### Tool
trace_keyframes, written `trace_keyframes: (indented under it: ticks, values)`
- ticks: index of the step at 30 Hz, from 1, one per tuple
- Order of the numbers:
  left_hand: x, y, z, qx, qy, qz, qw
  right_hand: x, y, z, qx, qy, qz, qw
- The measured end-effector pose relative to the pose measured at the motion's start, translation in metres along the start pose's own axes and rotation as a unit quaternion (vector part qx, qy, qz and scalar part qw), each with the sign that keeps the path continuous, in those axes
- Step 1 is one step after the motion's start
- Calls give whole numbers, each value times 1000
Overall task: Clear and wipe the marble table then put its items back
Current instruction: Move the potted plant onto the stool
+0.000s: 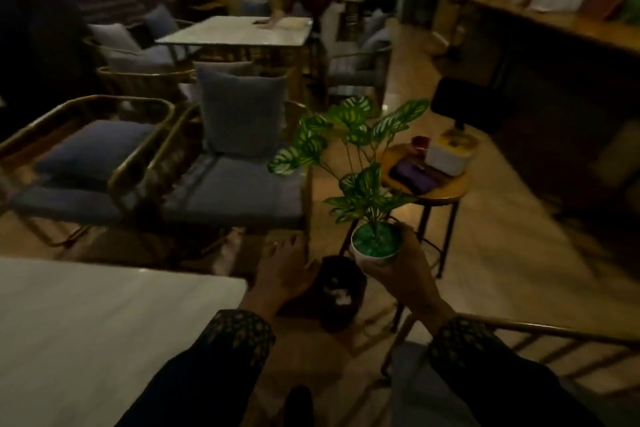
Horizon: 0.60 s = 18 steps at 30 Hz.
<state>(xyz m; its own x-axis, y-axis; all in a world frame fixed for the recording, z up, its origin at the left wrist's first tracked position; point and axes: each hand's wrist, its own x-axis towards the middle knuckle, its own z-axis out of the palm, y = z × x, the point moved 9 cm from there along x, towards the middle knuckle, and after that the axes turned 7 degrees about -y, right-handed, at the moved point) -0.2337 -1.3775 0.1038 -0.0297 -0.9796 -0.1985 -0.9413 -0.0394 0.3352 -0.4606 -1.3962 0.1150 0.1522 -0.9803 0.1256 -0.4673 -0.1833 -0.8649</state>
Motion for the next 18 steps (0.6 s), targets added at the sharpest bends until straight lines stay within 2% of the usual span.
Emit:
trace_keyframes:
  ticks: [5,8,12,15,18]
  values:
    - [111,32,3,4,-41,53,998,69,33,-37,-12,62,23,998]
    - [165,39,0,4,-57,84,995,103,44,-50,21,96,37,995]
    - [216,47,-6,-10,-77,116,990,137,65,-62,46,136,84,986]
    - [244,54,-11,-7,-64,151,986,157,80,-70,26,177,106,978]
    - [281,61,-11,-14,-82,158,984,185,90,-77,18,201,114,973]
